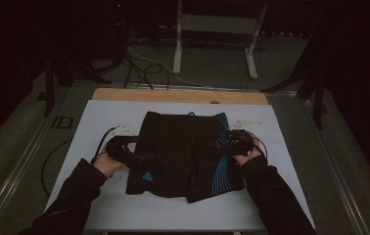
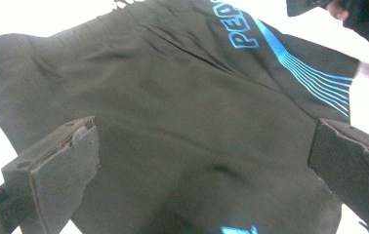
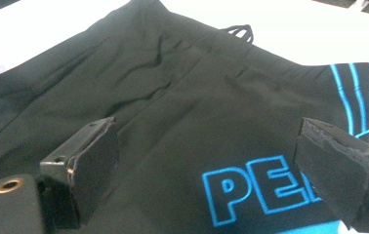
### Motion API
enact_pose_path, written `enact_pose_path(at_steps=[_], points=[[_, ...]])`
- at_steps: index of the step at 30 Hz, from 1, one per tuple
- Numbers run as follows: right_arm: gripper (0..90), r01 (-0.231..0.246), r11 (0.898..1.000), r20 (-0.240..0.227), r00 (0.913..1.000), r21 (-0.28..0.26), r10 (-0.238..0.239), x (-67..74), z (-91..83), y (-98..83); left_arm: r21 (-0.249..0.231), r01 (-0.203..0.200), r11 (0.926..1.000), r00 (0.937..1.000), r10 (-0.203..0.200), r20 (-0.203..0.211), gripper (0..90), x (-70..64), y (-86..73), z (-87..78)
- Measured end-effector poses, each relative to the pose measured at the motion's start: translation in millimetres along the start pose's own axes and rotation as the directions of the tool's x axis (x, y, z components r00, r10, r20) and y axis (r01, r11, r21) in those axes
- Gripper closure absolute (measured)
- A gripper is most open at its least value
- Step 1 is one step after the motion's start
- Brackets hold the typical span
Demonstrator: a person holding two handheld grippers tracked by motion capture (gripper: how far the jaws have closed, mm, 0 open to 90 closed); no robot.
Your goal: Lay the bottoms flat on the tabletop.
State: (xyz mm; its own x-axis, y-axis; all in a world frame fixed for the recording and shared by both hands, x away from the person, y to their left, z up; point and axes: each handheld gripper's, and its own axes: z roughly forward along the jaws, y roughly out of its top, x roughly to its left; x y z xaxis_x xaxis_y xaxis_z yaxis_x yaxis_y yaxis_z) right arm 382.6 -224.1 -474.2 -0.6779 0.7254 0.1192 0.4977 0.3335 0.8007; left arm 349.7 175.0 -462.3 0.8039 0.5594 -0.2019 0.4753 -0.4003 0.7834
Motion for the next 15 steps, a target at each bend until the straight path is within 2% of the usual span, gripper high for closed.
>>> enact_pose_path(at_steps=[4, 8, 11, 15], points=[[9.8, 0.010, 1.000, -0.013, 0.9999, -0.008, -0.010, 4.8, -4.7, -7.7, -0.020, 0.002, 0.9998, 1.0000, -0.002, 0.002, 0.0, -6.2, -9.1, -5.5], [9.8, 0.030, 0.999, -0.019, 0.9994, -0.012, -0.030, 10.2, -11.4, -13.7, -0.011, -0.017, 0.9998, 0.9998, 0.017, -0.007, 0.1, -12.3, -17.2, -10.3], [9.8, 0.024, 0.999, -0.035, 0.9991, -0.031, -0.025, 13.9, -17.4, -17.9, -0.011, -0.028, 0.9995, 0.9996, 0.028, -0.005, 0.0, -16.8, -23.6, -13.2], [9.7, 0.034, 0.998, -0.060, 0.9975, -0.045, -0.036, 18.5, -24.3, -23.8, -0.019, -0.037, 0.9991, 0.9990, 0.038, 0.023, 0.0, -21.5, -33.3, -16.9]])
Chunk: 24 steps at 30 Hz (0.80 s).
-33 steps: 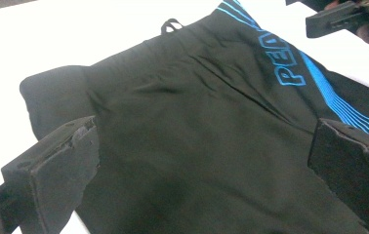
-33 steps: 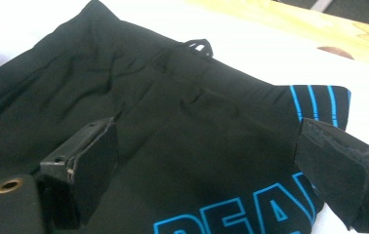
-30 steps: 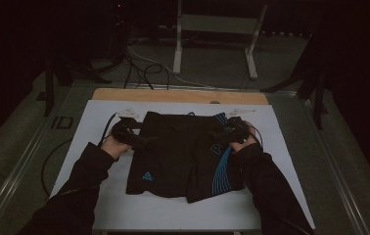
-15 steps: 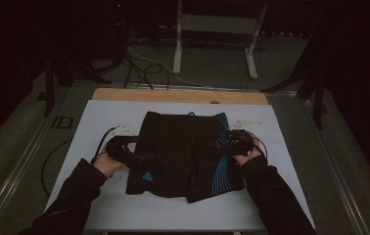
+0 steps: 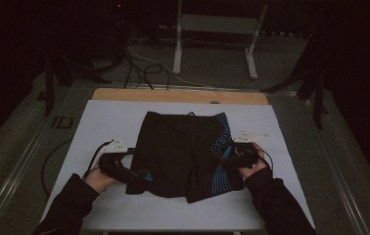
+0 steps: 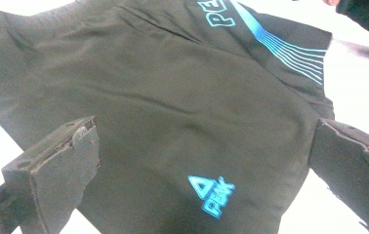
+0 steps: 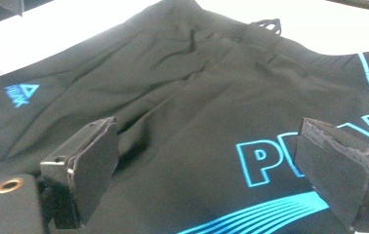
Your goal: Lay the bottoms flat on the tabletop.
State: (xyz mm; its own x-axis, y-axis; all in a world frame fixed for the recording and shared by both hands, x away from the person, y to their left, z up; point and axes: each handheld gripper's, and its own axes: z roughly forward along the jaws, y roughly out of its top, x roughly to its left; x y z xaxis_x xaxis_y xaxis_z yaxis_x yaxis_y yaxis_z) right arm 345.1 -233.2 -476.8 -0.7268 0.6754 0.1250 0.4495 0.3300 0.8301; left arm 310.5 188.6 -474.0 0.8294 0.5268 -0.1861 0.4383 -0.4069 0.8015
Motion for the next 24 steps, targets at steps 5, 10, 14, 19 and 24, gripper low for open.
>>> enact_pose_path(at_steps=[5, 10, 14, 19, 24], points=[[9.7, 0.020, 1.000, -0.019, 0.9996, 0.013, -0.020, 6.3, -5.4, -7.3, -0.005, -0.001, 1.0000, 0.9996, 0.001, 0.030, 0.0, -5.5, -13.7, -3.9], [9.6, 0.025, 1.000, -0.025, 0.9994, 0.005, -0.025, 9.5, -12.9, -16.9, 0.013, -0.007, 0.9999, 0.9999, 0.007, 0.010, 0.0, -8.2, -24.2, -8.4], [9.6, 0.031, 1.000, -0.016, 0.9994, 0.005, -0.031, 10.8, -23.6, -29.1, 0.036, -0.004, 0.9993, 1.0000, 0.004, -0.002, 0.0, -10.3, -37.6, -14.7], [9.6, 0.022, 1.000, -0.003, 0.9997, -0.020, -0.023, 12.3, -36.7, -36.0, 0.061, -0.019, 0.9980, 0.9996, 0.021, -0.021, 0.0, -14.9, -48.2, -18.1], [9.7, 0.026, 1.000, -0.006, 0.9996, -0.016, -0.026, 17.1, -43.3, -46.0, 0.051, -0.007, 0.9987, 0.9999, 0.007, -0.010, 0.2, -19.5, -53.8, -19.0]])
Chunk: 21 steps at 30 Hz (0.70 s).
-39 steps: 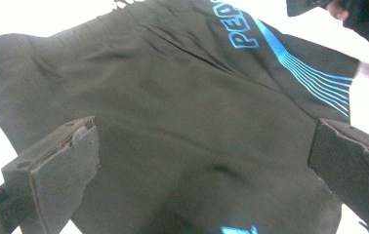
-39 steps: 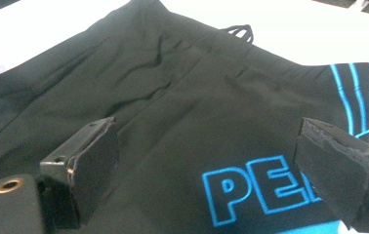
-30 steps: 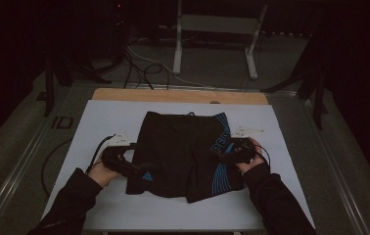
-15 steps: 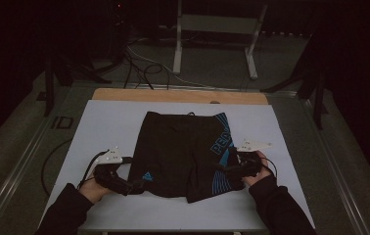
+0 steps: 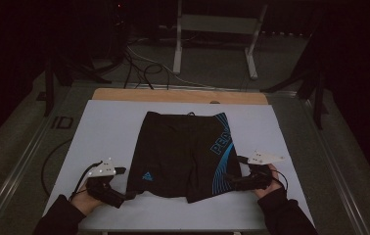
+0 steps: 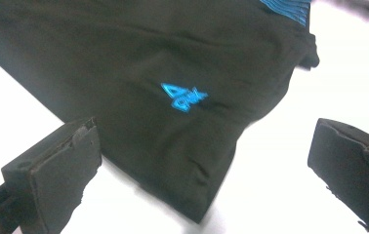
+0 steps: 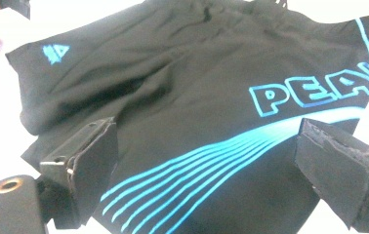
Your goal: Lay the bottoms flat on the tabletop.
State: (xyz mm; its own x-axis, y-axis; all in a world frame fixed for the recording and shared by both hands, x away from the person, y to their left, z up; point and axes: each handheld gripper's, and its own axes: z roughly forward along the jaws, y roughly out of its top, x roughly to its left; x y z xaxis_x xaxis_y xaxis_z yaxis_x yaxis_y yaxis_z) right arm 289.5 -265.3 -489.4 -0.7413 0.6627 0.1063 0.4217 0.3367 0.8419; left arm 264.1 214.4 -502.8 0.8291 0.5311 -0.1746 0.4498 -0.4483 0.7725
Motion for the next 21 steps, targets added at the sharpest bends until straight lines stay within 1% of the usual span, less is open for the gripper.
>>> enact_pose_path(at_steps=[1, 2, 3, 4, 6, 7, 8, 9, 10, 11, 12, 13, 14, 15, 16, 17, 18, 19, 21], points=[[9.6, 0.004, 1.000, 0.003, 1.0000, 0.005, -0.004, 1.2, -0.5, -1.6, 0.016, -0.001, 0.9999, 0.9996, 0.001, -0.028, 0.2, -2.7, -0.6, 1.8], [9.6, 0.007, 1.000, 0.004, 1.0000, 0.012, -0.007, 2.5, -1.0, -3.5, 0.036, 0.000, 0.9994, 0.9994, 0.001, -0.035, 2.8, -4.4, -1.1, 2.7], [9.7, 0.004, 1.000, 0.003, 1.0000, 0.016, -0.004, 3.9, -1.6, -5.2, 0.051, 0.000, 0.9987, 0.9995, 0.002, -0.032, 6.4, -6.2, -1.6, 3.2], [9.6, 0.003, 1.000, 0.003, 1.0000, 0.018, -0.003, 4.7, -2.7, -6.3, 0.059, -0.010, 0.9982, 0.9995, 0.012, -0.029, 6.7, -8.6, -2.7, 3.2], [9.6, 0.009, 1.000, 0.008, 0.9999, 0.016, -0.009, 6.2, -4.8, -7.2, 0.079, -0.038, 0.9961, 0.9983, 0.041, -0.041, 9.9, -12.6, -5.2, 1.0], [9.7, 0.009, 1.000, 0.011, 0.9999, 0.015, -0.009, 6.9, -5.7, -7.4, 0.073, -0.044, 0.9963, 0.9979, 0.047, -0.045, 13.3, -13.8, -7.3, -1.5], [9.6, 0.007, 1.000, 0.009, 0.9999, 0.013, -0.007, 7.4, -6.7, -7.3, 0.070, -0.042, 0.9967, 0.9979, 0.045, -0.047, 18.7, -14.1, -9.6, -3.9], [9.7, 0.006, 1.000, 0.009, 0.9999, 0.010, -0.006, 7.7, -6.9, -7.1, 0.078, -0.038, 0.9962, 0.9974, 0.042, -0.057, 22.2, -14.0, -12.1, -5.5], [9.7, 0.006, 1.000, 0.009, 0.9999, 0.010, -0.006, 7.7, -6.9, -7.1, 0.078, -0.038, 0.9962, 0.9974, 0.042, -0.057, 25.2, -14.0, -12.1, -5.5], [9.7, 0.009, 1.000, 0.011, 0.9999, 0.011, -0.009, 8.1, -6.9, -6.8, 0.078, -0.038, 0.9962, 0.9974, 0.042, -0.057, 25.2, -14.0, -12.1, -5.5], [9.7, 0.015, 1.000, 0.015, 0.9998, 0.014, -0.016, 9.1, -6.6, -6.5, 0.121, -0.049, 0.9914, 0.9946, 0.060, -0.085, 36.5, -11.6, -21.5, -7.8], [9.6, 0.015, 1.000, 0.015, 0.9998, 0.015, -0.015, 9.3, -6.2, -6.5, 0.133, -0.048, 0.9900, 0.9938, 0.060, -0.093, 40.9, -10.8, -23.5, -7.3], [9.6, 0.015, 1.000, 0.013, 0.9998, 0.016, -0.015, 9.5, -6.2, -6.3, 0.135, -0.045, 0.9899, 0.9943, 0.057, -0.090, 42.1, -10.0, -24.3, -7.0], [9.7, 0.015, 1.000, 0.012, 0.9998, 0.013, -0.015, 9.9, -5.9, -6.0, 0.132, -0.051, 0.9899, 0.9943, 0.063, -0.086, 47.0, -10.2, -23.5, -6.9], [9.7, 0.015, 1.000, 0.012, 0.9998, 0.013, -0.015, 9.9, -5.9, -6.0, 0.132, -0.051, 0.9899, 0.9943, 0.063, -0.086, 49.1, -10.2, -23.5, -6.9], [9.7, 0.023, 1.000, 0.017, 0.9996, 0.015, -0.023, 10.0, -6.2, -5.8, 0.139, -0.062, 0.9884, 0.9926, 0.076, -0.095, 49.1, -10.5, -21.5, -4.6], [9.7, 0.018, 1.000, 0.011, 0.9998, 0.017, -0.019, 10.2, -6.0, -5.7, 0.146, -0.064, 0.9872, 0.9918, 0.079, -0.101, 54.3, -10.0, -21.0, -2.8], [9.7, 0.018, 1.000, 0.012, 0.9998, 0.017, -0.018, 10.2, -5.7, -5.7, 0.155, -0.067, 0.9857, 0.9902, 0.085, -0.111, 55.7, -9.5, -21.1, -0.2], [9.6, 0.020, 1.000, 0.012, 0.9997, 0.017, -0.020, 10.1, -5.7, -5.5, 0.156, -0.083, 0.9843, 0.9878, 0.102, -0.118, 59.8, -9.3, -19.7, 0.6]])
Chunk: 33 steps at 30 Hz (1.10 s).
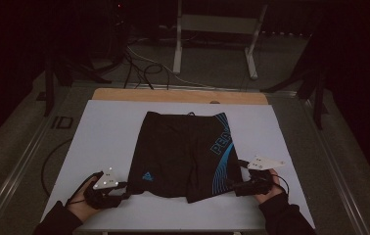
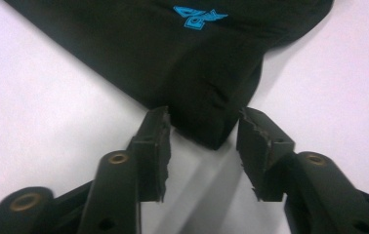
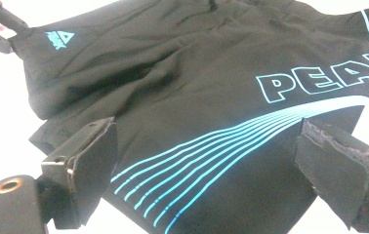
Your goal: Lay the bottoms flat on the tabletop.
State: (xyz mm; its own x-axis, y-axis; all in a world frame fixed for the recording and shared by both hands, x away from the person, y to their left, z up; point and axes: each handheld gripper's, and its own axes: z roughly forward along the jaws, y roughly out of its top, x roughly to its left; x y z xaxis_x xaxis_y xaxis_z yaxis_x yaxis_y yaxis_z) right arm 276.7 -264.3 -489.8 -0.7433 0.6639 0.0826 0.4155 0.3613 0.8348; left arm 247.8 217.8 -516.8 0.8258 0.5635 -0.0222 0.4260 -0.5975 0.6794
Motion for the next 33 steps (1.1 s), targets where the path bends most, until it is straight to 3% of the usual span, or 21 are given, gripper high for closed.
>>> enact_pose_path(at_steps=[5, 13, 14, 21, 23, 25, 26, 27, 28, 33], points=[[9.6, -0.004, 1.000, 0.003, 1.0000, 0.001, 0.004, -0.1, 0.0, -0.4, -0.004, -0.011, 0.9999, 0.9999, 0.011, -0.007, 86.7, 1.0, 1.4, -2.4], [9.7, -0.004, 1.000, 0.002, 1.0000, -0.007, 0.004, 0.7, -1.7, 0.0, -0.050, -0.008, 0.9987, 0.9999, 0.008, -0.012, 88.4, 2.2, 3.1, -17.8], [9.7, -0.003, 1.000, 0.001, 1.0000, -0.009, 0.003, 0.5, -2.0, -0.1, -0.055, 0.004, 0.9985, 0.9999, -0.003, 0.013, 88.4, 4.0, 0.8, -19.5], [9.7, -0.016, 1.000, -0.005, 0.9999, -0.006, 0.016, -3.4, -3.7, -5.5, -0.033, 0.013, 0.9994, 0.9991, -0.012, 0.042, 86.7, 7.7, -9.8, -18.5], [9.7, -0.019, 1.000, 0.000, 0.9998, -0.008, 0.019, -4.6, -4.2, -7.4, -0.034, 0.015, 0.9993, 0.9985, -0.013, 0.054, 80.8, 8.2, -12.3, -18.9], [9.7, -0.022, 1.000, -0.003, 0.9998, -0.007, 0.022, -5.0, -4.6, -7.9, -0.042, 0.025, 0.9988, 0.9984, -0.023, 0.051, 65.9, 8.7, -13.7, -19.4], [9.7, -0.023, 1.000, -0.005, 0.9997, -0.008, 0.023, -5.7, -5.3, -8.2, -0.062, 0.044, 0.9971, 0.9983, -0.042, 0.040, 65.9, 9.8, -15.5, -21.3], [9.7, -0.018, 1.000, -0.005, 0.9998, -0.009, 0.018, -4.9, -6.3, -8.2, -0.069, 0.054, 0.9961, 0.9983, -0.053, 0.024, 49.6, 10.2, -15.3, -22.6], [9.7, -0.012, 1.000, -0.007, 0.9999, -0.013, 0.012, -4.5, -7.0, -8.5, -0.080, 0.063, 0.9948, 0.9978, -0.061, 0.028, 44.0, 11.1, -15.2, -24.4], [9.7, -0.009, 1.000, -0.010, 0.9999, -0.023, 0.009, -4.0, -7.9, -9.0, -0.109, 0.099, 0.9891, 0.9941, -0.093, 0.057, 24.7, 13.3, -15.6, -28.1]])
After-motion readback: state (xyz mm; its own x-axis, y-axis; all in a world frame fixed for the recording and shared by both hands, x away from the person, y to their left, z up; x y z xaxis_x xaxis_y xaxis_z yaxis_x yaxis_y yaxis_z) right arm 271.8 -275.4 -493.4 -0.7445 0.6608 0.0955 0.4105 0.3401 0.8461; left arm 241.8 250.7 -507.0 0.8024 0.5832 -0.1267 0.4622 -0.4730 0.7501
